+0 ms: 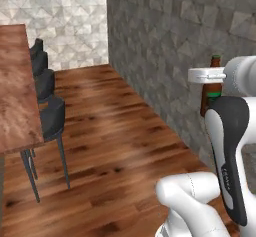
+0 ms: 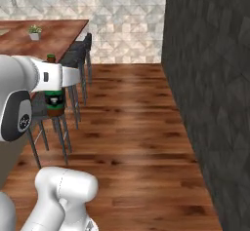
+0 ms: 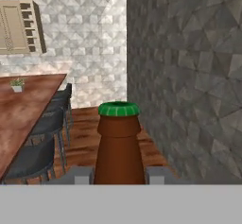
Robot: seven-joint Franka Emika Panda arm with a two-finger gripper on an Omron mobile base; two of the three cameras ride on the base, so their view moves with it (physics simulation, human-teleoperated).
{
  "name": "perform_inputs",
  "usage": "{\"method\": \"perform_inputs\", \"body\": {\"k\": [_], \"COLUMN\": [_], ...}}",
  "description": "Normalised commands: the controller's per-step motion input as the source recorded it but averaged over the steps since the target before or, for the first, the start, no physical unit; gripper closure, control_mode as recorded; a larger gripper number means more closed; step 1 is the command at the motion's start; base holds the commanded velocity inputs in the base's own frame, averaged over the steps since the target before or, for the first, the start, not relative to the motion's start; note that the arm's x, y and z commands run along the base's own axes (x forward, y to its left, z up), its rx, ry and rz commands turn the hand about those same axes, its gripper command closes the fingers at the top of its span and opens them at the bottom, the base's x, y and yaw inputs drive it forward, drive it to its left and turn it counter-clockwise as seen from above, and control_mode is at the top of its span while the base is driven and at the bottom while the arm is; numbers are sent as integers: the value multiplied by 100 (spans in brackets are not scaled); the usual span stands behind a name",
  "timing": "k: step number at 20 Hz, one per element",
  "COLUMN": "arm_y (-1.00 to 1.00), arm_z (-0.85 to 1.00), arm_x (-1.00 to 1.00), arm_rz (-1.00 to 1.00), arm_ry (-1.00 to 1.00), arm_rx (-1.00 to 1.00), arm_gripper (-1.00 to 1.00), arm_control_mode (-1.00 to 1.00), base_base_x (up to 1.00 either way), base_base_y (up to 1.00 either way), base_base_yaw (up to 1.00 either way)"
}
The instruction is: Get the candle and the beer from the cabinet and move them to the dining counter.
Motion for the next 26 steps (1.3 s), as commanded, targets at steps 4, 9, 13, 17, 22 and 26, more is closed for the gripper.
{"method": "perform_inputs", "body": {"k": [4, 9, 13, 17, 22, 26], "arm_y": [0, 0, 0, 0, 0, 0], "arm_z": [0, 0, 0, 0, 0, 0], "arm_x": [0, 0, 0, 0, 0, 0], "arm_rz": [0, 0, 0, 0, 0, 0], "arm_ry": [0, 0, 0, 0, 0, 0], "arm_rx": [0, 0, 0, 0, 0, 0], "arm_gripper": [100, 100, 100, 100, 100, 100], "arm_control_mode": [100, 100, 100, 100, 100, 100], "base_base_x": [99, 100, 98, 88, 76, 75], "base_base_y": [-84, -74, -68, -49, -43, -40], "base_base_yaw": [45, 44, 48, 61, 68, 71]}}
